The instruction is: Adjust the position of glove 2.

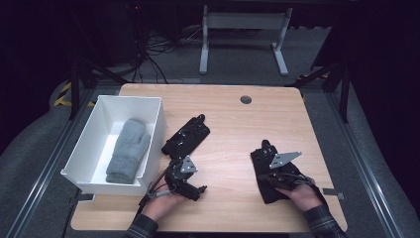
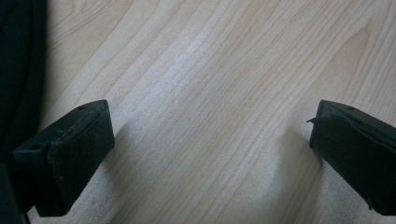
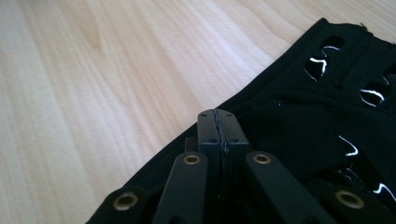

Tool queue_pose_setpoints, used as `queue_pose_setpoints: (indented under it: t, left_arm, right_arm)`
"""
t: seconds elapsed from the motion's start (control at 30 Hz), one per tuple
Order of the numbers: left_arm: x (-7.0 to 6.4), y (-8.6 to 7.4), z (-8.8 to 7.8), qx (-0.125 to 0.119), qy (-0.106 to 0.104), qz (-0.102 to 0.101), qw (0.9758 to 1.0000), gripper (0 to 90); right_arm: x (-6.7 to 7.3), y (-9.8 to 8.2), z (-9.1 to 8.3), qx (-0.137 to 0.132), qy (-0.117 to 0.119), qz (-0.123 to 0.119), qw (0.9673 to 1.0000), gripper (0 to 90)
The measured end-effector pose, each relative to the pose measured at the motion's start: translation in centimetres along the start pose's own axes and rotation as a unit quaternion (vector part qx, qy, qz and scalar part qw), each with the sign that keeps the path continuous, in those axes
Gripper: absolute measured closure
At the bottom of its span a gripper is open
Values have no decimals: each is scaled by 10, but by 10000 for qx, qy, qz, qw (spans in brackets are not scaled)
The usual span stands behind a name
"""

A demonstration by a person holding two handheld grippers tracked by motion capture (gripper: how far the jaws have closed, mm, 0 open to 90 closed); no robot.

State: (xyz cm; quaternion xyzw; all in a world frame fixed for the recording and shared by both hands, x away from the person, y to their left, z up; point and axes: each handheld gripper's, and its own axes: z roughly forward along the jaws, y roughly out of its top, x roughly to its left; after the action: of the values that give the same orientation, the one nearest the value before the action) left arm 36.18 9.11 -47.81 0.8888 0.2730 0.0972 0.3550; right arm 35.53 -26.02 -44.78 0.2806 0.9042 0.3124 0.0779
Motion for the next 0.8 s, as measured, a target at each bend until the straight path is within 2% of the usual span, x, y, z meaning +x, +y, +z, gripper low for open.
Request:
queue_pose_setpoints:
  t: [0.1, 0.17, 0.27, 0.37, 0.43, 0.53, 0.7, 0.8]
  left_arm:
    - [0, 0, 0, 2, -4, 1, 10000, 2]
    - [0, 0, 0, -1, -1, 3, 10000, 3]
    - [0, 0, 0, 0, 0, 0, 10000, 3]
    - [0, 0, 0, 2, -2, 2, 10000, 2]
    - [0, 0, 0, 8, 5, 9, 10000, 3]
    - [0, 0, 0, 3, -1, 0, 10000, 3]
    - [0, 0, 0, 5, 2, 17, 10000, 2]
    - [0, 0, 0, 7, 1, 11, 10000, 3]
  right_arm:
    - [5, 2, 1, -38, 19, -93, 9999, 900]
    - [3, 3, -3, -133, -13, -73, 9999, 900]
    - [-6, 4, -13, -367, -157, 50, 9992, 900]
    - [-23, 4, -18, -465, -404, 234, 9978, 900]
    - [-34, 3, -18, -418, -529, 309, 9972, 900]
    - [-44, -3, -17, -327, -589, 457, 9967, 900]
    - [-47, -12, -13, -101, -574, 518, 9970, 900]
    - [-44, -13, -13, -112, -562, 513, 9970, 900]
